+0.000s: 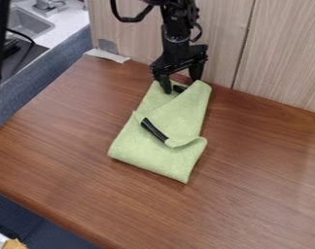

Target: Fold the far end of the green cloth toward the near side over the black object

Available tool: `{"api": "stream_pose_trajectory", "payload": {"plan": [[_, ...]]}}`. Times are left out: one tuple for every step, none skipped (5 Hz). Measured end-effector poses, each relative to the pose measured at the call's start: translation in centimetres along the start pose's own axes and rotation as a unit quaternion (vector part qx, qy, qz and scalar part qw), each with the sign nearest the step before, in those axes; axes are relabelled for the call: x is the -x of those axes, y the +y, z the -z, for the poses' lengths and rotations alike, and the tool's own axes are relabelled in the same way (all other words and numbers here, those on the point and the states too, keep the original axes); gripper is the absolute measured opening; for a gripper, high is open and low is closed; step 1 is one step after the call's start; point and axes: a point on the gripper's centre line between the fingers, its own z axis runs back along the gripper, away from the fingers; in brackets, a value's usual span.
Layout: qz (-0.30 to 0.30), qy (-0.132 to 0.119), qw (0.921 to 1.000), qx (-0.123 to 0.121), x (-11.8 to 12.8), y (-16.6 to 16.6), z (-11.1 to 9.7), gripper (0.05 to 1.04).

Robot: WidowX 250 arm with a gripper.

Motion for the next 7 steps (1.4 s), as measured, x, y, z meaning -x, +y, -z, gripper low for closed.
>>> {"api": "stream_pose_trajectory", "payload": {"plan": [[-0.004,0.000,1.0000,-0.001,-0.3,-0.2,0.5,0.945],[-0.004,-0.001,0.9999,-0.010,-0.3,0.1,0.6,0.664],[-0.004,-0.003,0.9999,-0.012,-0.3,0.2,0.7,0.376],[-0.007,-0.004,0.9999,-0.010,-0.4,0.4,0.7,0.184],[-0.007,-0.002,0.9999,-0.012,-0.4,0.4,0.5,0.082],[-0.009,-0.002,0.9999,0.004,-0.4,0.2,-0.5,0.064],[-0.013,-0.012,0.9994,0.030,-0.9,0.0,-2.9,0.063]]}}
